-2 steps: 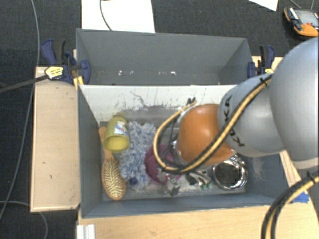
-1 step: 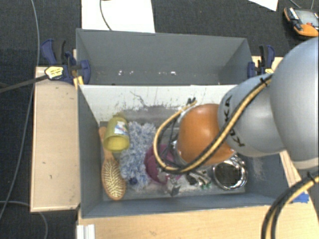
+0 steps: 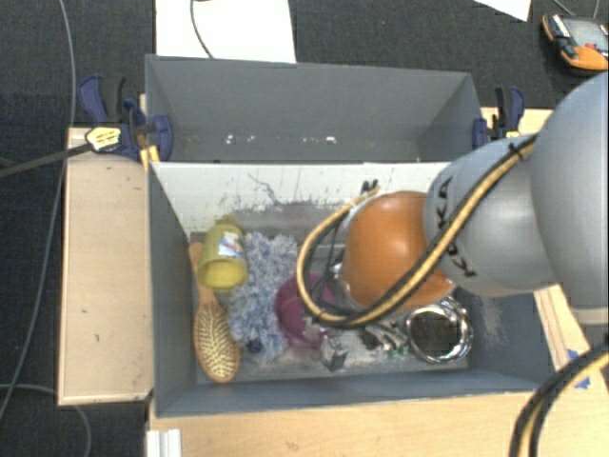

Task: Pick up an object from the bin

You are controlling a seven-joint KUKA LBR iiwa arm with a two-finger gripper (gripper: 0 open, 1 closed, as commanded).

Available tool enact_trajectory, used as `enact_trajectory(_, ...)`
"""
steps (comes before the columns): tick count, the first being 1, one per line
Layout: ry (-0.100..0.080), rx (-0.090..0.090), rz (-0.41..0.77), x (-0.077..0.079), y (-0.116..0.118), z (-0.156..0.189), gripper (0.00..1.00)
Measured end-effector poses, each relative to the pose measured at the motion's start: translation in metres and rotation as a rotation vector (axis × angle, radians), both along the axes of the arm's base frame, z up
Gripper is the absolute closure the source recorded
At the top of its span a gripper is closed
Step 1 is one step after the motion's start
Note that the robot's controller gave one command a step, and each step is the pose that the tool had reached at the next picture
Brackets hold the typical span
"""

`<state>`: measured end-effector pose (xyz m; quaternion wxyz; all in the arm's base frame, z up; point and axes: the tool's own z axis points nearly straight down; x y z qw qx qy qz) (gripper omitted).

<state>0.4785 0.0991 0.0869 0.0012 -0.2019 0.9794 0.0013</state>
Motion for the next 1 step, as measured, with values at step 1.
enact_trajectory(1,-0.001,0.0,-0.002,0.0,-0.0001,0.0131,1.0)
